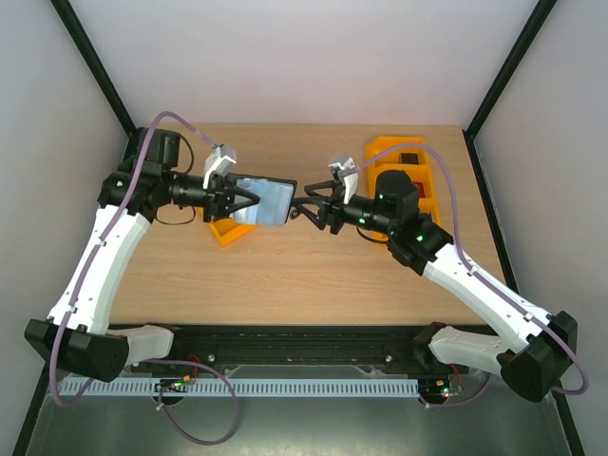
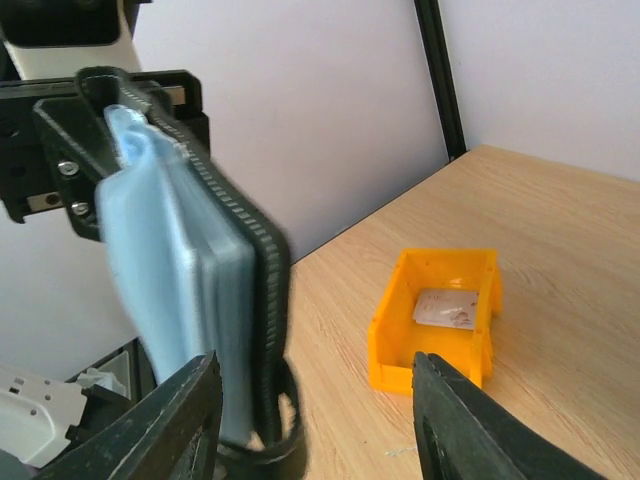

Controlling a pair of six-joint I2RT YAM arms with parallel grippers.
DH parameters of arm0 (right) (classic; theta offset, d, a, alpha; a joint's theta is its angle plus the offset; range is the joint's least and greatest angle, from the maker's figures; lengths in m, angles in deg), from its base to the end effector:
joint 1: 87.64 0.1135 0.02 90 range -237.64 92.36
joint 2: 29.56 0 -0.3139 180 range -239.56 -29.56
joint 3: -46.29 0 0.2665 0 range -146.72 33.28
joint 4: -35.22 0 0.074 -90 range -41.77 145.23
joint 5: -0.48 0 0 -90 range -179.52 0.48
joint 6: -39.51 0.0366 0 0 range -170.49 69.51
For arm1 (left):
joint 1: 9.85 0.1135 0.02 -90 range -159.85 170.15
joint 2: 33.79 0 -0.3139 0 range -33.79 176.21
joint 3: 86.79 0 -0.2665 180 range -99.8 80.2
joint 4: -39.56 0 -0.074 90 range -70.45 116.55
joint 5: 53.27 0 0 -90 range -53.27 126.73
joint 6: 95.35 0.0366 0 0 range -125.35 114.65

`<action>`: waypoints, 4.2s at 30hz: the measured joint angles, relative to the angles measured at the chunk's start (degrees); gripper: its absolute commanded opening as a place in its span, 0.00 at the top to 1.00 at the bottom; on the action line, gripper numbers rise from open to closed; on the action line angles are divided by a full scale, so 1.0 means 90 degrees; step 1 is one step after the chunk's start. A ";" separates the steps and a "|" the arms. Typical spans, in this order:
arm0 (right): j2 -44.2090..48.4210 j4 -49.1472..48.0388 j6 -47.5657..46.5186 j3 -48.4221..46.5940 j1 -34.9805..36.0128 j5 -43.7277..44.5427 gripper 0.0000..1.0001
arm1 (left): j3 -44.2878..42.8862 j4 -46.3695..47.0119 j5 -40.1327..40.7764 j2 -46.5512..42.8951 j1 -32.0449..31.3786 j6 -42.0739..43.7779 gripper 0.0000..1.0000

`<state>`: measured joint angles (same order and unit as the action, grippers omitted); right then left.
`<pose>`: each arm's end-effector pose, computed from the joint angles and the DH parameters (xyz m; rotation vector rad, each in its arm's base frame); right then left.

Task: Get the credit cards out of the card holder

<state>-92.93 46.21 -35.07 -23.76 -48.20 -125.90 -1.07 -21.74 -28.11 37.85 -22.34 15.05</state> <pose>0.1771 0.1738 0.4173 -0.8648 1.5627 1.2282 0.2243 -0.0836 0.4581 1.1093 1.6811 -1.1567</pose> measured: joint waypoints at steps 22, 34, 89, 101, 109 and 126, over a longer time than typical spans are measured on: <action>-0.0692 -0.0758 0.0253 -0.0233 0.0262 -0.1396 0.32 | -0.0151 -0.0066 -0.0192 -0.0010 -0.0002 0.0073 0.98; -0.1258 -0.1659 0.0935 -0.0255 0.0610 -0.0826 0.23 | -0.0044 0.0189 -0.0053 -0.0010 0.0039 -0.0180 0.98; -0.0622 -0.0510 0.0874 -0.0357 0.0923 0.0500 0.98 | 0.0500 0.0903 0.0338 -0.0010 -0.0083 -0.0758 0.07; -0.0532 0.0974 0.0726 -0.0542 0.0233 0.1630 0.98 | 0.0369 0.0976 0.0384 0.0194 -0.0180 -0.0947 0.01; -0.1209 0.1532 0.0697 -0.1224 0.0202 0.1885 0.98 | 0.0177 0.0976 0.0753 0.0379 -0.0294 -0.1039 0.01; -0.1683 0.1834 0.0690 -0.1637 0.0202 0.1994 0.98 | 0.0274 0.1481 0.1974 0.0639 -0.0486 -0.1632 0.01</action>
<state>-108.08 62.71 -28.86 -38.49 -46.39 -107.96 1.40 -8.41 -10.34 43.59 -26.71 0.36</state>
